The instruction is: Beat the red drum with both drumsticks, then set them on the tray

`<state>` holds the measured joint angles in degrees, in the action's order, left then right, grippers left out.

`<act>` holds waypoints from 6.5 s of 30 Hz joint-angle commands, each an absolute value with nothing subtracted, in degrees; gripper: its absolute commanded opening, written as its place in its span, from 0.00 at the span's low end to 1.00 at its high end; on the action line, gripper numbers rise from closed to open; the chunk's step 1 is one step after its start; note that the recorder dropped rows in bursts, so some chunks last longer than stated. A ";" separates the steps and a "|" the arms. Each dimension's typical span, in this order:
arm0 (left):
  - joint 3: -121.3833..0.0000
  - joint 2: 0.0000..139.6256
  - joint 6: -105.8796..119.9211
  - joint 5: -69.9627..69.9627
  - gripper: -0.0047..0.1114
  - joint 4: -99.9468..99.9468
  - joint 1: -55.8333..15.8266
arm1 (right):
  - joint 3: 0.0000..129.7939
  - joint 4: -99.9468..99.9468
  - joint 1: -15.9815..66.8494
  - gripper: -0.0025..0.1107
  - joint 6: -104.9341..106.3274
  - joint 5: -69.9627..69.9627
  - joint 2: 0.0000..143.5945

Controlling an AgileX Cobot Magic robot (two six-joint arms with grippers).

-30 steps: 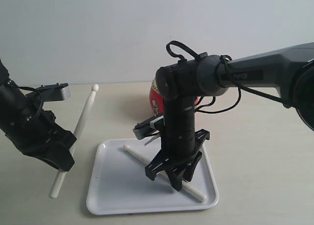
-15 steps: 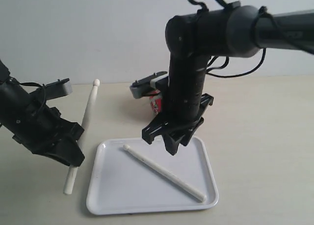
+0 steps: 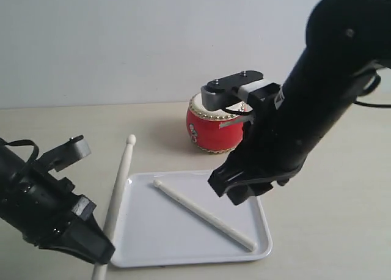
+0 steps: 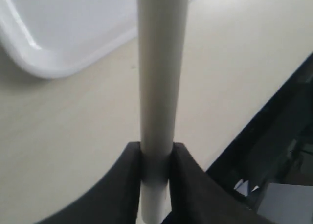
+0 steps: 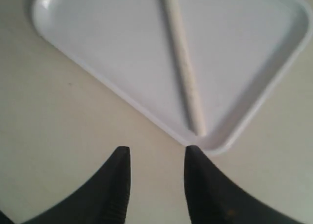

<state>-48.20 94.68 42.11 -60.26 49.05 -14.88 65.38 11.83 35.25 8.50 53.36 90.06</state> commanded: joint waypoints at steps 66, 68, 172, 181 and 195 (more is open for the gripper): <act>-31.38 91.40 76.20 -63.11 0.04 86.76 -16.11 | 54.39 90.00 35.32 0.50 62.91 46.61 100.33; -31.38 91.40 76.48 -63.11 0.04 86.72 -16.11 | 54.39 90.00 35.32 0.48 62.91 46.61 100.33; -31.38 79.61 74.67 -69.96 0.04 87.68 3.34 | 105.75 7.31 40.34 0.39 12.63 69.96 128.98; -31.38 79.61 74.77 -69.96 0.04 88.85 3.34 | 104.50 6.77 40.19 0.37 11.03 69.96 120.79; -31.38 79.61 76.17 -69.96 0.04 92.07 3.34 | 104.37 5.94 40.19 0.37 8.78 69.96 124.98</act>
